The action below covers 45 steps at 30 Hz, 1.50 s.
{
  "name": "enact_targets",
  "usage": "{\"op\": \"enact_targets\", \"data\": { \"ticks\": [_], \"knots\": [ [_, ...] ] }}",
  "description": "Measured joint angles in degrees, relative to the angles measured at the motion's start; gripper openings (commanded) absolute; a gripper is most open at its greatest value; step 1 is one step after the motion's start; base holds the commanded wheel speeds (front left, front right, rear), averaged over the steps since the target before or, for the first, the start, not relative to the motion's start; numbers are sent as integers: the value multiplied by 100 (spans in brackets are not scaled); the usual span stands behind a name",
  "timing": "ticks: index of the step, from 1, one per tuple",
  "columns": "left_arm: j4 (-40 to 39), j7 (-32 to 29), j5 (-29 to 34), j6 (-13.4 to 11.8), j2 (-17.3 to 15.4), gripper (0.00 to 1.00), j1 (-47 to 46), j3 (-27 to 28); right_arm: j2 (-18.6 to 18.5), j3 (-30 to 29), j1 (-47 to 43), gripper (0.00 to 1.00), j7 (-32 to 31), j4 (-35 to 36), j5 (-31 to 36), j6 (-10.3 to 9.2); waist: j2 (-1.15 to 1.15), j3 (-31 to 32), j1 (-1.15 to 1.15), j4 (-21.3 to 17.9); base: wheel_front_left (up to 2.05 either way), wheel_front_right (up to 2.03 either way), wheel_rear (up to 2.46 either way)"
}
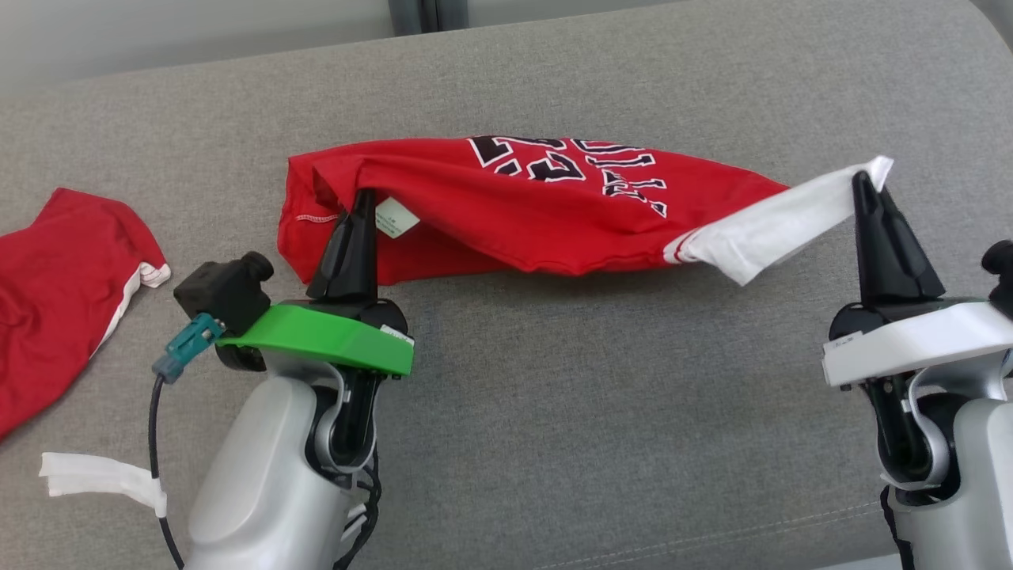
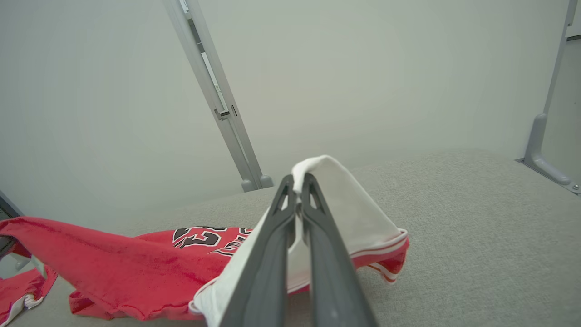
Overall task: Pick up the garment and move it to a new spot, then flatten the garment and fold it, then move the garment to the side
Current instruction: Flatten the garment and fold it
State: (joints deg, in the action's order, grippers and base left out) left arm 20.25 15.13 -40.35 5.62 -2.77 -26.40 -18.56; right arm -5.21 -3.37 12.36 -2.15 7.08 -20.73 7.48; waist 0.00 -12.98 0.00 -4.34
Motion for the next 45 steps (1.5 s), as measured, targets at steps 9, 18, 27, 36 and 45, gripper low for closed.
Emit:
{"op": "enact_targets", "data": {
  "ticks": [9, 18, 27, 36, 45],
  "knots": [
    [-904, -716, -781, 41, -147, 0, -609, 110, -224, -27, 942, 0, -56, 1053, 58, 0, 0, 113, 0, -71, 0, 0, 0],
    [-1621, -1321, -1151, -210, -476, 0, -1035, 469, -276, 85, 2295, 0, -108, 1027, -29, 0, 0, -60, 0, -154, 0, 0, 0],
    [-427, -1230, -326, -131, -943, 0, -2408, 255, -96, 559, 4349, 0, -257, -2007, -374, 0, 0, -736, 0, -197, 0, 0, 0],
    [334, -102, -122, 94, -987, 0, -4522, 679, 105, 399, 7114, 0, 1606, -3322, 107, 0, 0, -1398, 1, -323, 0, 0, 0],
    [-530, 4, -186, 170, -887, 0, -4449, 912, -225, 200, 6772, 0, 1723, -2285, -36, 0, 0, -1690, 0, -159, 0, 0, 0]
  ]
}}
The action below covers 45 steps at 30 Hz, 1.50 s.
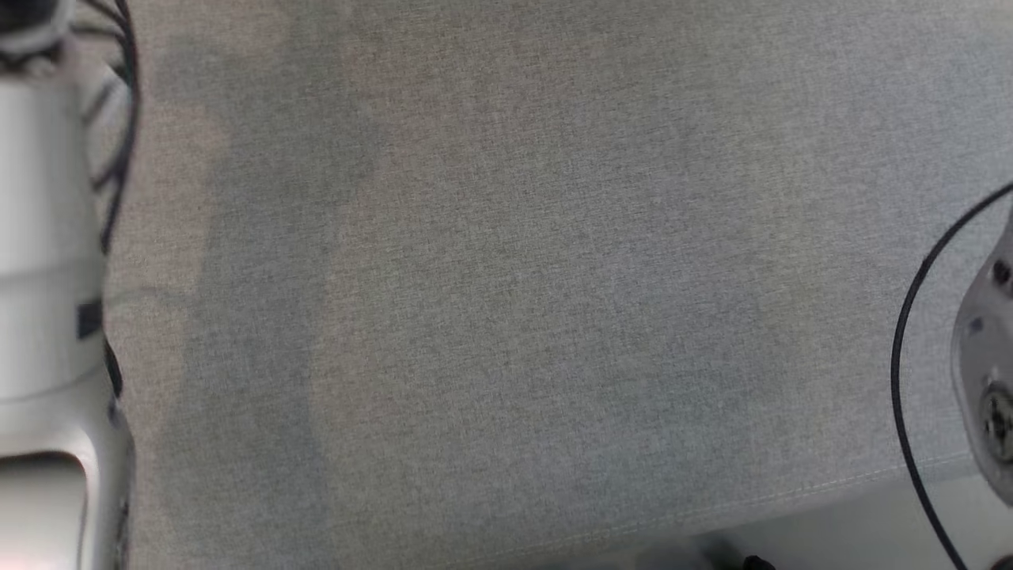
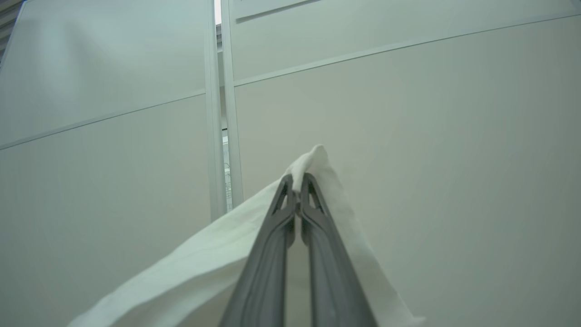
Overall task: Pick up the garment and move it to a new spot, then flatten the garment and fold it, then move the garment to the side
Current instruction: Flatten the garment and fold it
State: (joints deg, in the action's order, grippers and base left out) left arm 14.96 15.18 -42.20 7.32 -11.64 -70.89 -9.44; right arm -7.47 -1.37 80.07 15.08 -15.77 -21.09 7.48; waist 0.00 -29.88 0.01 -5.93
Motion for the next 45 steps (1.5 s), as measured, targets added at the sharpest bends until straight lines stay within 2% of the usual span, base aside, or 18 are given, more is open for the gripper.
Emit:
{"op": "enact_targets", "data": {
  "ticks": [3, 10, 16, 24, 31, 35, 42, 45],
  "knots": [
    [254, -4, -97, 2, 7, 0, 861, -280, -64, 363, -846, 0, -2, -274, -114, 0, 0, -21, 1, 30, 0, 0, 0],
    [851, -4, -171, 4, 100, 0, 2282, -541, -286, 1000, -2476, 0, -3, -766, -498, 0, 0, 9, 0, 17, 0, 0, 0],
    [1172, -4, -366, 5, 129, 0, 3204, -732, -554, 1184, -3617, 0, -463, -660, -900, 0, 0, 220, 0, 50, 0, 0, 0],
    [1515, -4, -705, 5, 118, 0, 3980, -859, -722, 709, -5206, 0, -2087, 46, -1122, 0, 0, 706, 0, 121, 0, 0, 0],
    [1679, -5, -960, 7, 5, 0, 4568, -1085, -379, 109, -6512, 0, -3540, 1094, -1020, 0, 0, 1156, 0, 198, 0, 0, 0],
    [1647, -103, -1060, 7, -74, 0, 4937, -1270, -204, -219, -7204, 0, -4350, 1726, -744, 0, 0, 1370, -1, 251, 0, 0, 0],
    [1449, -333, -1159, -5, -236, 0, 5590, -1449, 113, -516, -8278, 0, -5668, 2736, -368, 0, 0, 1651, -1, 342, 0, 0, 0],
    [1292, -525, -1135, -112, -337, 0, 5875, -1564, 201, -621, -8636, 0, -6177, 3040, -283, 1, 0, 1733, -1, 374, 0, 0, 0]
  ]
}}
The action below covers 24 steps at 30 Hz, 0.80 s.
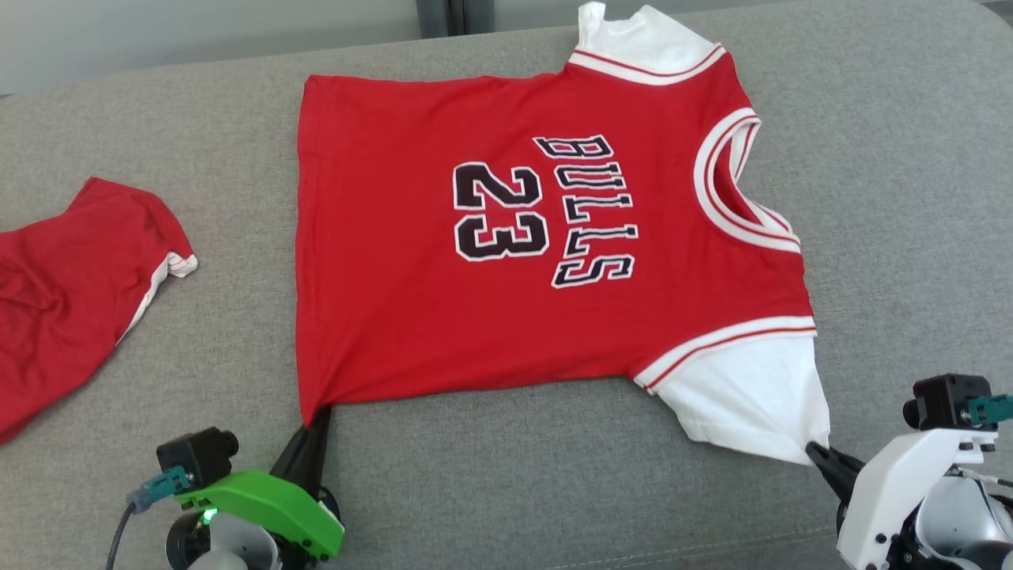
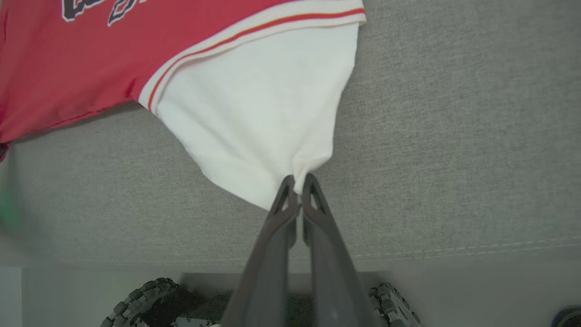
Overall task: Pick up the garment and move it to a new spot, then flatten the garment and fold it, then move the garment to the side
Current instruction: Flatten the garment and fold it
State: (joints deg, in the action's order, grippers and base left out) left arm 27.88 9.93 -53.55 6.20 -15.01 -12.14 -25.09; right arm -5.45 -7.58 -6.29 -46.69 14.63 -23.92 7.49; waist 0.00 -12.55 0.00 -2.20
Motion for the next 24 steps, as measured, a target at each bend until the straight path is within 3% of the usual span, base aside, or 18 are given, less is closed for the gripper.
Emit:
{"op": "enact_targets", "data": {
  "ticks": [4, 11, 18, 24],
  "knots": [
    [-307, -403, -3, -156, -163, 0, 354, -146, 97, -99, -263, 0, -387, 234, 19, -1, 0, 59, 0, 43, 0, 0, 0],
    [-946, -904, -92, -402, -346, 0, 642, -247, 127, -288, -210, 0, -527, 433, 315, -1, 0, 57, 0, 131, 0, 0, 0],
    [-1709, -1216, -646, -382, -346, 0, 697, -37, 92, -232, 502, 0, -415, 572, -19, -1, 0, 30, 0, 158, 0, 0, 0],
    [-2308, -1858, -1063, -502, -293, 0, 299, 9, -230, -32, 1419, 0, -410, 248, -212, -1, 0, -37, 0, 168, 0, 0, 0]
  ]
}}
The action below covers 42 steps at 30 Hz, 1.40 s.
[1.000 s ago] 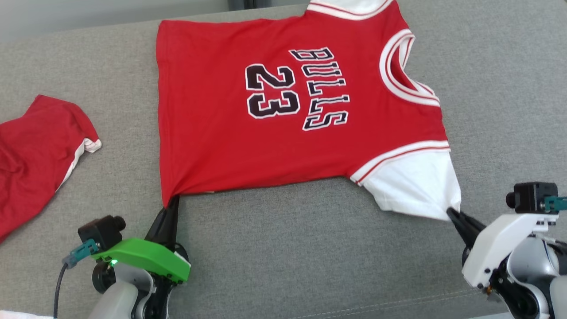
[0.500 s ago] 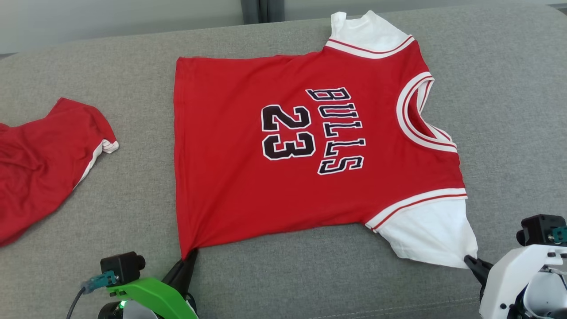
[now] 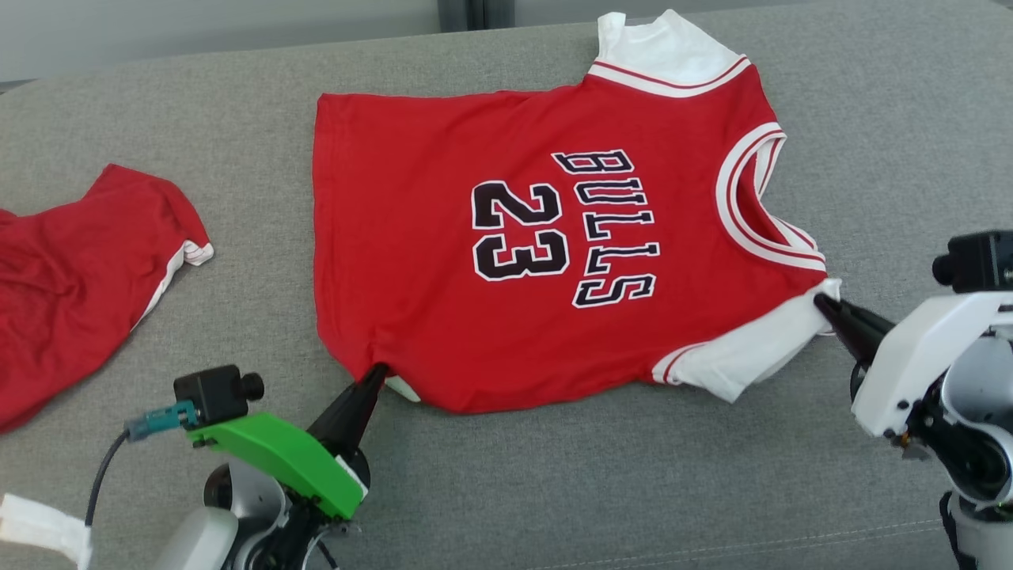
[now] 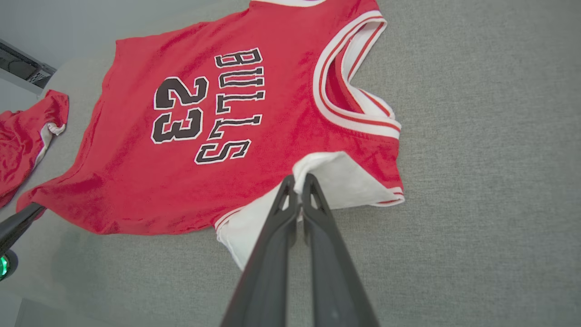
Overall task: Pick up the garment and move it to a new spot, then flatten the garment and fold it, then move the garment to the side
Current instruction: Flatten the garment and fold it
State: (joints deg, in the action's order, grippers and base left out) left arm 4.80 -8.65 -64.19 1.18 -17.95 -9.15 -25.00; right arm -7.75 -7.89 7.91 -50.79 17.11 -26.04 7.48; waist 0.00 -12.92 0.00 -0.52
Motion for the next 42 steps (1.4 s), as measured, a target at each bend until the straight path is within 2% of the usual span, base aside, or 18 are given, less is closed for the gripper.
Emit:
{"op": "enact_targets", "data": {
  "ticks": [7, 15, 21, 29, 34, 35, 36, 42],
  "knots": [
    [-85, -322, -190, -313, 118, 0, -770, 177, -199, 168, 1111, 0, 415, -755, -42, 0, 0, -186, 0, 48, 0, 0, 0],
    [679, -174, -3, -575, 322, 0, -1579, 285, -393, 636, 2239, 0, 1363, -1724, 148, 0, 0, -559, 0, 66, 0, 0, 0],
    [1314, 110, 162, -615, 498, 0, -1974, 275, -525, 823, 2685, 0, 2094, -2324, 308, 0, 0, -820, 0, 90, 0, 0, 0],
    [1818, 353, 272, -471, 614, 0, -2167, 269, -637, 1060, 2975, 0, 2896, -2765, 344, 0, 0, -968, 0, 122, 0, 0, 0],
    [1974, 410, 233, -364, 642, 0, -2215, 275, -624, 1067, 3030, 0, 3123, -3037, 247, 0, 0, -954, 0, 144, 0, 0, 0],
    [1995, 437, 249, -345, 643, 25, -2231, 271, -623, 1076, 3031, 21, 3128, -3119, 256, 0, 0, -946, 0, 149, 0, 0, 0],
    [2017, 465, 291, -311, 642, 100, -2254, 252, -621, 1079, 3031, 100, 3122, -3210, 257, 0, 0, -936, 0, 155, 0, 0, 0],
    [2174, 687, 398, -231, 669, 100, -2313, 223, -523, 1084, 3037, 100, 3489, -3348, 305, 0, 0, -827, 0, 169, 0, 0, 0]
  ]
}}
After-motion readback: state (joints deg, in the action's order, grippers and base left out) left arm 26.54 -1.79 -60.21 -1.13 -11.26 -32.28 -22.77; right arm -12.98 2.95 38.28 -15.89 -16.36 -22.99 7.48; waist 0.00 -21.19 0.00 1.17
